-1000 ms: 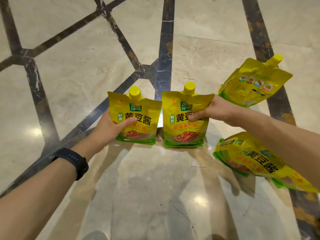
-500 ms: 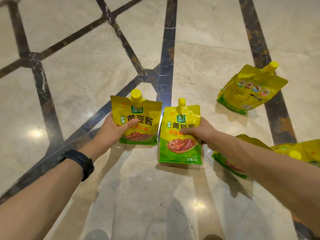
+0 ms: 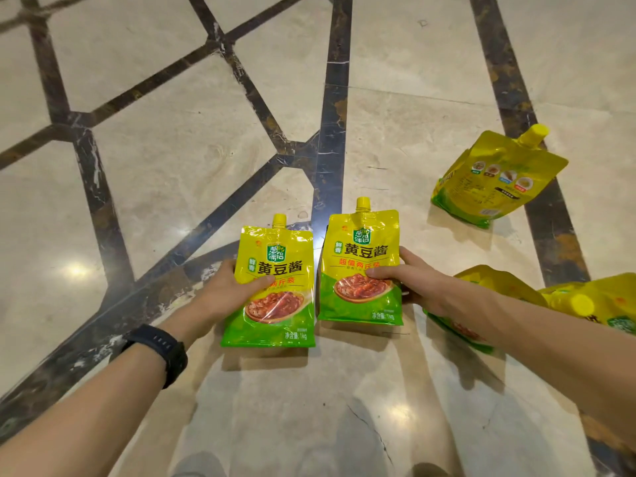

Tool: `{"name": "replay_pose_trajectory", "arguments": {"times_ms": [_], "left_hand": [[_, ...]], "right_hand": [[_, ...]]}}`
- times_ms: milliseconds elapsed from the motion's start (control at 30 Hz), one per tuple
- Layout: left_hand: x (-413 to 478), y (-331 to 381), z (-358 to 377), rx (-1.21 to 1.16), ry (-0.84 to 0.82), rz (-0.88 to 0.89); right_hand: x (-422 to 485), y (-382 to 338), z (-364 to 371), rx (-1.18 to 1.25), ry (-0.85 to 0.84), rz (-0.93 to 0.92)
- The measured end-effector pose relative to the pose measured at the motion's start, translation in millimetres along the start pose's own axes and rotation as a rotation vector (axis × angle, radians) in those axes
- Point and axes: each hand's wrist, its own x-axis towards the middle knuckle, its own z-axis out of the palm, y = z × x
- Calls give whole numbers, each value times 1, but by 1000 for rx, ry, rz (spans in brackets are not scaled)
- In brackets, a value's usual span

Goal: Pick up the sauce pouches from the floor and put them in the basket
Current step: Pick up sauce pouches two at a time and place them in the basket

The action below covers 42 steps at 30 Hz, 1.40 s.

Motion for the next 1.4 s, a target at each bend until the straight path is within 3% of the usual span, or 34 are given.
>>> {"name": "replay_pose_trajectory", "arguments": {"times_ms": [200,300,433,633,867,1167,1400], "left_hand": [[-20,6,12,33,226,187],[-26,4,17,-8,247,228],[-32,2,19,-16,211,325],[-14,-19,9,72,198,417],[-7,-22,8,50,61,327],[-8,-18,12,77,99,392],[-10,-18,13,61,67,396]], "right_hand": [[-1,0,6,133,-143,-14],[-1,12,23,146,-133,-53],[-3,21,29,18,3,-312],[-2,10,19,-162,-20,-484],[-2,18,18,-2,-79,-367],[-39,37,32,29,-56,-360],[-22,41,20,133,-83,-196]]}}
